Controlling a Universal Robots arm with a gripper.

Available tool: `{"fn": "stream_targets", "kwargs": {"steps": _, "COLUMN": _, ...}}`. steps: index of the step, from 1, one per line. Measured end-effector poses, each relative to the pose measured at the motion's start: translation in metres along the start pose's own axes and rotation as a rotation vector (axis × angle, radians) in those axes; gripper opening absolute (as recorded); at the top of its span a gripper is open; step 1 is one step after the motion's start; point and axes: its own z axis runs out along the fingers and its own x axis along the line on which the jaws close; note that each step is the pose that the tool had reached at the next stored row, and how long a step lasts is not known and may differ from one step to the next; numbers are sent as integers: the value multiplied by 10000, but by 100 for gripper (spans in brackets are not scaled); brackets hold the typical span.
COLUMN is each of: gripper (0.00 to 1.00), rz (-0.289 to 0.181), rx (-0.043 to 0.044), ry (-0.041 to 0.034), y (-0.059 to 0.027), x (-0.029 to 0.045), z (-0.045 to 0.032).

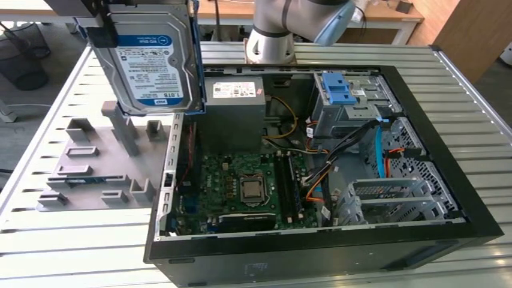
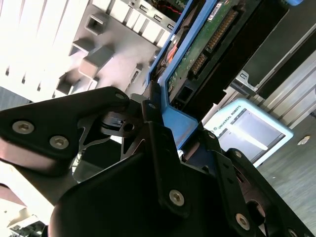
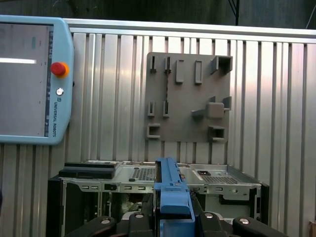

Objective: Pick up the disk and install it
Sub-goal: 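Pick up the disk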

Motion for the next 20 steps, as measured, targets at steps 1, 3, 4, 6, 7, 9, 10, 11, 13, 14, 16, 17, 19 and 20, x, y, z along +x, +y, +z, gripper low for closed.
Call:
{"fn": "stream_targets", "kwargs": {"steps": 1, "gripper": 36, "rz": 0, "rx": 0, "ry": 0, "y": -14, "x": 0, "z": 0}}
{"fn": "stream_targets", "kwargs": {"steps": 3, "gripper": 36, "rz": 0, "rx": 0, "ry": 0, "y": -41, "x": 1, "z": 0}}
{"fn": "stream_targets", "kwargs": {"steps": 4, "gripper": 36, "rz": 0, "rx": 0, "ry": 0, "y": -55, "x": 1, "z": -1}}
{"fn": "stream_targets", "kwargs": {"steps": 6, "gripper": 36, "rz": 0, "rx": 1, "ry": 0, "y": -83, "x": 2, "z": -1}}
{"fn": "stream_targets", "kwargs": {"steps": 7, "gripper": 36, "rz": 0, "rx": 0, "ry": 0, "y": -96, "x": 2, "z": -1}}
{"fn": "stream_targets", "kwargs": {"steps": 9, "gripper": 36, "rz": 0, "rx": 0, "ry": 0, "y": -123, "x": 3, "z": -1}}
{"fn": "stream_targets", "kwargs": {"steps": 10, "gripper": 36, "rz": 0, "rx": 1, "ry": -1, "y": -137, "x": 3, "z": -1}}
{"fn": "stream_targets", "kwargs": {"steps": 11, "gripper": 36, "rz": -1, "rx": 0, "ry": 0, "y": -149, "x": 3, "z": -1}}
{"fn": "stream_targets", "kwargs": {"steps": 13, "gripper": 36, "rz": 0, "rx": 0, "ry": 0, "y": -174, "x": 4, "z": -1}}
{"fn": "stream_targets", "kwargs": {"steps": 14, "gripper": 36, "rz": 0, "rx": 0, "ry": 0, "y": -186, "x": 4, "z": -1}}
{"fn": "stream_targets", "kwargs": {"steps": 16, "gripper": 36, "rz": 0, "rx": 0, "ry": 0, "y": -209, "x": 5, "z": -2}}
{"fn": "stream_targets", "kwargs": {"steps": 17, "gripper": 36, "rz": 0, "rx": 1, "ry": 0, "y": -221, "x": 5, "z": -2}}
{"fn": "stream_targets", "kwargs": {"steps": 19, "gripper": 36, "rz": 0, "rx": 0, "ry": 0, "y": -249, "x": 5, "z": -2}}
{"fn": "stream_targets", "kwargs": {"steps": 20, "gripper": 36, "rz": 0, "rx": 0, "ry": 0, "y": -261, "x": 6, "z": -2}}
